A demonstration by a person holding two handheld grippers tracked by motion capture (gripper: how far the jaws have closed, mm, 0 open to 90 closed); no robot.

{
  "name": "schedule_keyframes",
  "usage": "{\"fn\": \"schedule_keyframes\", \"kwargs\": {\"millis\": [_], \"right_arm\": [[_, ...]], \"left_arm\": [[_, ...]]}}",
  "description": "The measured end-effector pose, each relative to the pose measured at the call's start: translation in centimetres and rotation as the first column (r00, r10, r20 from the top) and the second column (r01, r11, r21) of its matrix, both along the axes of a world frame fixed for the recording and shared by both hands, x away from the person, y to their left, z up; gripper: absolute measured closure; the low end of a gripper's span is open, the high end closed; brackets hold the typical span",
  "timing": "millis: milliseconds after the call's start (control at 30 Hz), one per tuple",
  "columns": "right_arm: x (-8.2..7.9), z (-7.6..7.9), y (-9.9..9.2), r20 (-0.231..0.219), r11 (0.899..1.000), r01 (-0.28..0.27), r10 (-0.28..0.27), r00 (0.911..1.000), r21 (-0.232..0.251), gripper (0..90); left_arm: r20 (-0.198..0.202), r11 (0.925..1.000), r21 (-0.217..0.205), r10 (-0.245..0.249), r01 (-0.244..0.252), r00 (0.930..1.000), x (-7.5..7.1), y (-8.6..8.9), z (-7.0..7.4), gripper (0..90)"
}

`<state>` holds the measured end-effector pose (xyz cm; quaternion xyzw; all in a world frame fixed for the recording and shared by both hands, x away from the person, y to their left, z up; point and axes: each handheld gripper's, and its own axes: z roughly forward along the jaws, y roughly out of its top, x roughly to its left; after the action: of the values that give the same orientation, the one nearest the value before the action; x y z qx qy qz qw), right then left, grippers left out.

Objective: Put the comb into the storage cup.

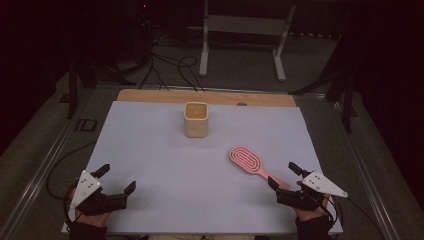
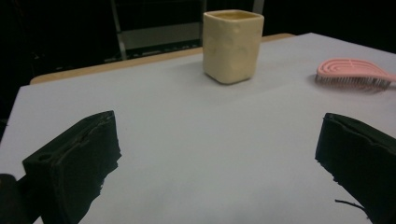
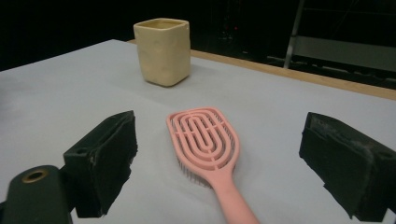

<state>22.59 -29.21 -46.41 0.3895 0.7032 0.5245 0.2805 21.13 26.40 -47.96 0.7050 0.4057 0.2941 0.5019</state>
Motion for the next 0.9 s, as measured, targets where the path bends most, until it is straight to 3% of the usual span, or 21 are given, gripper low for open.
{"fn": "schedule_keyframes", "kwargs": {"millis": [200,267,467,567,900], "right_arm": [[0.0,-0.6,-0.4,0.004,1.000,0.013,-0.013,0.9999,0.014,11.1],[0.2,-0.8,-0.5,-0.013,1.000,0.011,-0.011,0.9999,0.018,11.1],[0.4,-0.9,-0.7,-0.025,1.000,0.009,-0.008,0.9996,0.015,12.3],[0.6,-1.0,-0.6,-0.052,1.000,0.004,-0.004,0.9986,0.011,12.3],[0.9,0.0,-0.7,-0.085,1.000,0.006,-0.008,0.9963,-0.025,9.7]], "left_arm": [[0.006,0.9999,-0.004,-0.012,0.012,0.9999,-0.1,-0.4,-0.2,0.1],[0.005,0.9998,-0.015,-0.015,0.015,0.9999,0.0,-0.5,-0.4,0.1],[0.006,0.9998,0.004,-0.019,0.019,0.9998,0.0,-0.9,-0.5,0.1],[0.005,0.9999,0.007,-0.013,0.013,0.9999,0.1,-0.9,-0.6,0.1],[-0.019,0.9998,0.017,-0.005,0.005,0.9998,0.5,-1.1,-1.1,0.1]]}}
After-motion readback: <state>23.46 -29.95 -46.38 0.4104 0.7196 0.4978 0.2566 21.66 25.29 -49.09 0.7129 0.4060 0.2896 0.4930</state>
